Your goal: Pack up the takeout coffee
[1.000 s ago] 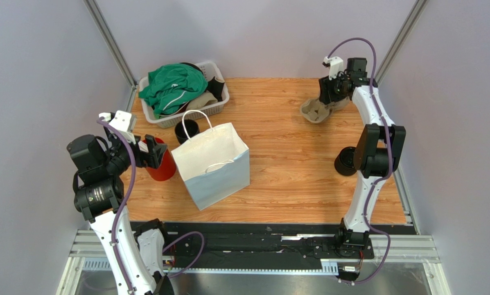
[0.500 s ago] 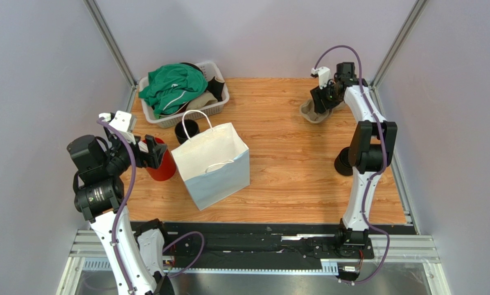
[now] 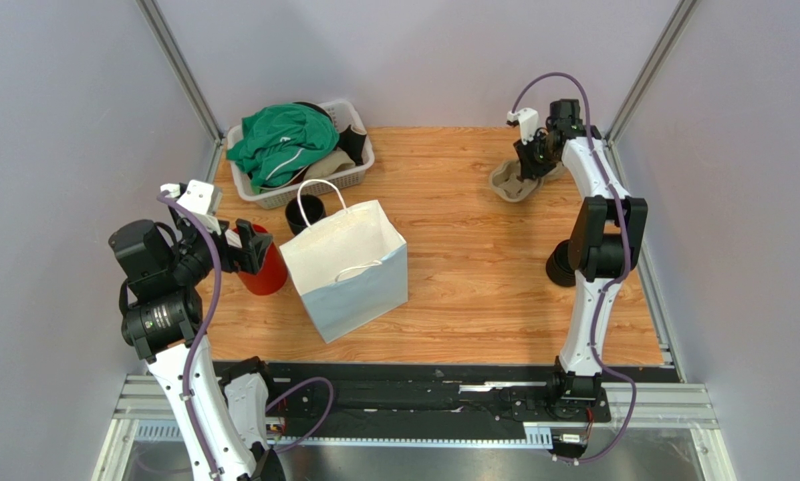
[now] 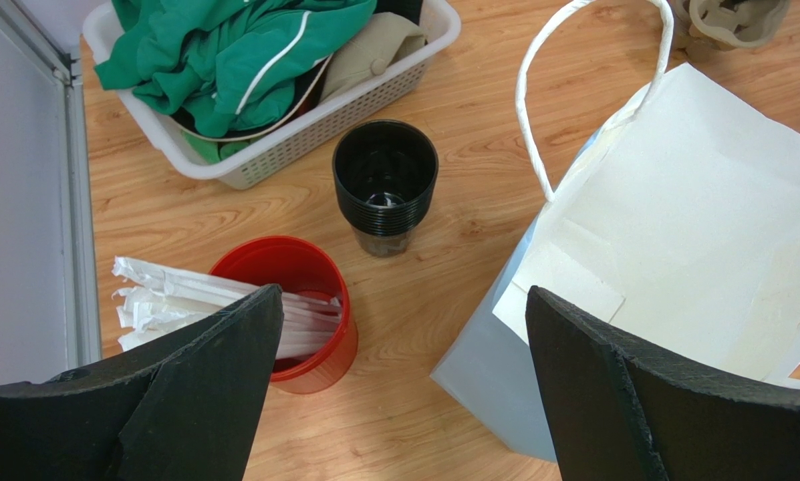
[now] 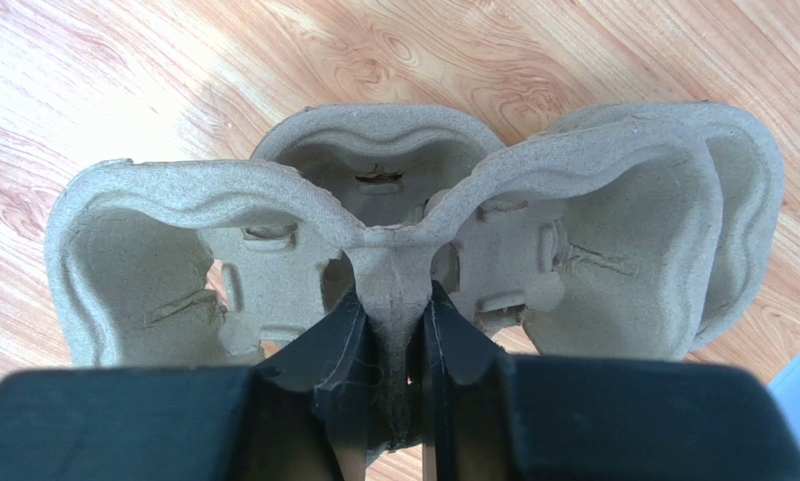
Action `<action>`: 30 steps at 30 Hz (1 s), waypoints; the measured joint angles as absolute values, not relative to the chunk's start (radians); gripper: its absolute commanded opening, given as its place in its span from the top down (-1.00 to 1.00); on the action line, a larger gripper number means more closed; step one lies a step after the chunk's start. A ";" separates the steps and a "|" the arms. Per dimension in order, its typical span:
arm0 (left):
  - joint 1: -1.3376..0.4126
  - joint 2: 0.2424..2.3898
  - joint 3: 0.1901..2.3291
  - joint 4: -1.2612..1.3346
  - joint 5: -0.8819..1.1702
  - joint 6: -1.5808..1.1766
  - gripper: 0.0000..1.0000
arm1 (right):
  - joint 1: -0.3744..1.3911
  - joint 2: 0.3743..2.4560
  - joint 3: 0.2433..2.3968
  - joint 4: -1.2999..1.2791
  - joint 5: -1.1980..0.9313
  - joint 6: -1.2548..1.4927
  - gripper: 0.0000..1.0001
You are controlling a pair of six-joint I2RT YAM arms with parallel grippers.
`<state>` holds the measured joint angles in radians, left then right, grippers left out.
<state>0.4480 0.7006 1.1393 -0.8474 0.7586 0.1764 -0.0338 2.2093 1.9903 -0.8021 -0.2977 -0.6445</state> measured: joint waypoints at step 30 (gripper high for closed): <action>0.023 1.396 1.916 -0.941 0.608 0.287 -0.96 | 0.094 1.478 1.738 -0.828 -0.393 -0.437 0.59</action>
